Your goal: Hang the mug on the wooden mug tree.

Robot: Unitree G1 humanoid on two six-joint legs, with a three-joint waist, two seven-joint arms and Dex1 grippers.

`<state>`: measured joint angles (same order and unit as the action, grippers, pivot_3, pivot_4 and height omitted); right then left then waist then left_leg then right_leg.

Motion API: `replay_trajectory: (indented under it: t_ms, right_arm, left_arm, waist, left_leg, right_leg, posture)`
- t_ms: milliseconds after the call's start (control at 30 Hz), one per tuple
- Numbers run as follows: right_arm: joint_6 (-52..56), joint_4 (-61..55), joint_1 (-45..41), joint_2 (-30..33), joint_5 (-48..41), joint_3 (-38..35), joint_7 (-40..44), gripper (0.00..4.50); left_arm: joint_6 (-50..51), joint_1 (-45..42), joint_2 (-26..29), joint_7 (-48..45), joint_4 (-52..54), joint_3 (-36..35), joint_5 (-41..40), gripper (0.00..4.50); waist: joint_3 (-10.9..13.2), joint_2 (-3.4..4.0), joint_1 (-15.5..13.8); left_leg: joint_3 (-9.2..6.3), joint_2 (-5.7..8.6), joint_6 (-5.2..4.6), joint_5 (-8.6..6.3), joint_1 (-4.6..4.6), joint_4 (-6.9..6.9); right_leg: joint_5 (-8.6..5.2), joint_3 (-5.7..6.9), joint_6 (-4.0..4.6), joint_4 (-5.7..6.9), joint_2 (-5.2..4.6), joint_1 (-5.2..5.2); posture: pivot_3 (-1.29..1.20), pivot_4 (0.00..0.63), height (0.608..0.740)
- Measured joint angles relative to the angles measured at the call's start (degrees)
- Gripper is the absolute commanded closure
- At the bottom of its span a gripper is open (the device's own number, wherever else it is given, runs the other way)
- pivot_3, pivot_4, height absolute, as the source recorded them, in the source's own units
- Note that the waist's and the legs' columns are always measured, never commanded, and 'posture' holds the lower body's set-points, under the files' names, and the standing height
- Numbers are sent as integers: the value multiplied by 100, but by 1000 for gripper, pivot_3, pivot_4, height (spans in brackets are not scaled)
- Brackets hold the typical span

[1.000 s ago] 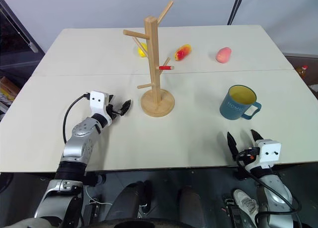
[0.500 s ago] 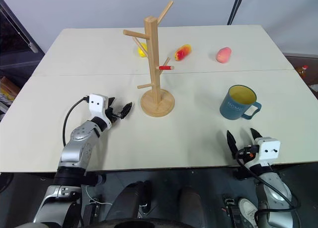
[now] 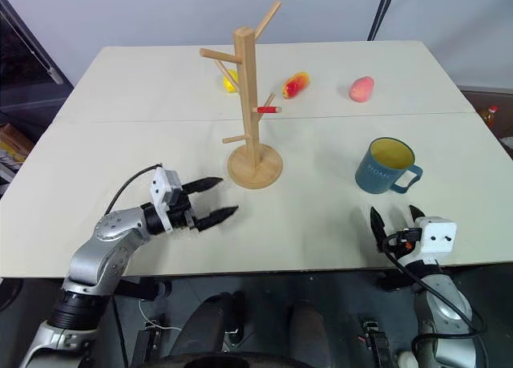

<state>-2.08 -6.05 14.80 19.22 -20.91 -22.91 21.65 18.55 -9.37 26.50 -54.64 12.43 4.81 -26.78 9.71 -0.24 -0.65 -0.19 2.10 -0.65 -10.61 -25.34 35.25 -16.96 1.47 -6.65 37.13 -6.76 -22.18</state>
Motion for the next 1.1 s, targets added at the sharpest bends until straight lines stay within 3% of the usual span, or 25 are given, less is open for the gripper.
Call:
replay_trajectory:
  t_ms: [433, 967, 1067, 1100]
  right_arm:
    - [-275, 1016, -896, 228, 161, -431, -343, 33]
    - [-455, 2129, -1872, 467, 512, -329, -371, 33]
    - [-454, 2294, -2003, 479, 511, -281, -325, 772]
    - [-454, 2329, -2033, 487, 506, -268, -294, 1326]
  left_arm:
    - [130, -261, -105, -152, 260, 384, -18, 0]
    - [149, -179, -174, -2, 575, 504, -43, 0]
    - [218, -180, -175, 11, 579, 505, -80, 0]
    - [227, -180, -175, 16, 579, 505, -88, 0]
  waist:
    - [-1, 3, 9]
    - [-2, 5, 13]
    - [-2, 6, 11]
    - [-2, 5, 11]
  left_leg:
    - [1, 1, -2, 1, 0, 3]
    - [1, 1, -3, 2, 1, 4]
    - [1, 1, -3, 2, 1, 5]
    - [1, 1, -3, 2, 1, 5]
  right_leg:
    - [2, 3, -4, 2, 8, 3]
    - [9, 10, -16, 4, 20, 5]
    - [9, 10, -17, 4, 23, 7]
    - [9, 10, -17, 4, 23, 7]
  posture:
    - [0, 150, 740]
    - [0, 150, 740]
    - [0, 150, 740]
    - [0, 150, 740]
